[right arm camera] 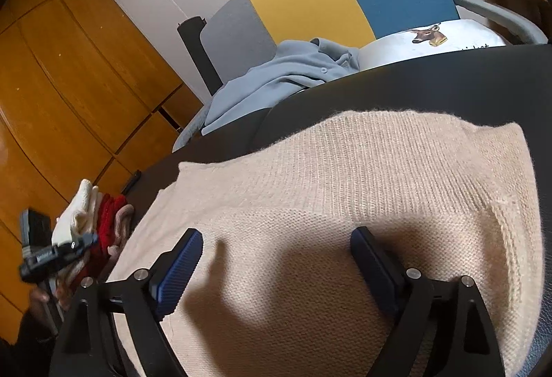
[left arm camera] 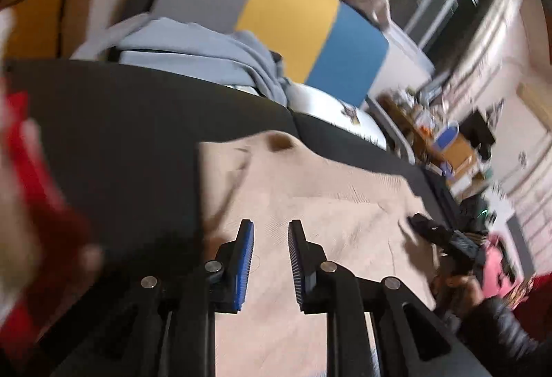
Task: Fold clothes
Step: 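Press the folded sweater flat with both open grippers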
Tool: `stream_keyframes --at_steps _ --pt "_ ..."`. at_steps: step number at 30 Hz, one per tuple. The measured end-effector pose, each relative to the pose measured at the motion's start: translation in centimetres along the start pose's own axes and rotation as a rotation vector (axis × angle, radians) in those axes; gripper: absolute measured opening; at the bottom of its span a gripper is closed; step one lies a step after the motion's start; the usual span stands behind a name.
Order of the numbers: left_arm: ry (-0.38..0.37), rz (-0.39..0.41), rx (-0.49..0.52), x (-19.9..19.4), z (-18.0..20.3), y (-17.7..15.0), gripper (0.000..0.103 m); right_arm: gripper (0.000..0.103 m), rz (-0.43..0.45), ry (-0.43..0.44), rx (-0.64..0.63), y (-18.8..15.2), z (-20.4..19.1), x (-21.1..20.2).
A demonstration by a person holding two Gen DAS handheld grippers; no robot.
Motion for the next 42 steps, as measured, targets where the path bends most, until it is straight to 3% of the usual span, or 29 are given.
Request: stream_keyframes --at_steps 2,5,10,15,22,25,28,30,33,36,38,40,42 --pt "0.006 -0.022 0.023 3.2 0.8 -0.5 0.019 0.089 -0.015 -0.007 0.0 0.0 0.0 0.0" --pt "0.109 -0.061 0.087 5.8 0.0 -1.7 0.019 0.089 -0.07 -0.058 -0.038 0.1 -0.4 -0.7" --pt "0.134 -0.062 0.139 4.9 -1.7 -3.1 0.022 0.096 -0.103 -0.198 -0.221 -1.8 1.0 -5.5" --pt "0.129 -0.068 0.14 4.3 -2.1 -3.5 0.022 0.096 -0.052 -0.211 -0.167 -4.2 3.7 -9.4" --pt "0.156 -0.069 0.14 3.1 -1.6 -2.5 0.021 0.096 -0.076 -0.264 -0.167 -4.7 4.1 -10.1" --pt "0.107 -0.011 0.174 1.7 0.3 -1.6 0.022 0.096 -0.042 -0.259 -0.137 -2.8 3.3 -10.8" --pt "0.017 -0.015 0.215 1.1 3.1 -2.2 0.024 0.096 -0.002 -0.235 -0.151 -0.6 2.5 -10.4" --pt "0.041 -0.037 0.27 1.7 3.5 -3.4 0.024 0.096 0.002 -0.225 -0.174 0.6 2.4 -9.1" --pt "0.085 -0.088 0.213 2.9 2.0 -5.9 0.024 0.097 -0.01 -0.229 -0.189 1.0 2.8 -6.2" --pt "0.084 -0.059 0.169 2.4 1.6 -6.1 0.025 0.099 -0.095 -0.378 -0.175 -1.1 6.7 -3.5" --pt "0.064 -0.068 0.122 1.8 1.2 -5.4 0.025 0.102 -0.072 -0.387 -0.197 -1.2 6.9 -3.4" --pt "0.037 -0.032 0.012 0.9 -0.1 -3.4 0.025 0.103 -0.058 -0.391 -0.213 -1.2 7.0 -3.3" --pt "0.056 -0.01 -0.046 0.6 -2.0 -1.4 0.027 0.103 -0.06 -0.393 -0.216 -1.1 7.1 -3.2"
Point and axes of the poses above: each gripper's, at about its wrist camera, not at the fingertips, and x roughly the way its jaws point, z to its right, y to its top, the point moved 9 cm from there along x, roughly the way its jaws point, and after that the axes turned 14 degrees about z, right-handed, at the moved point
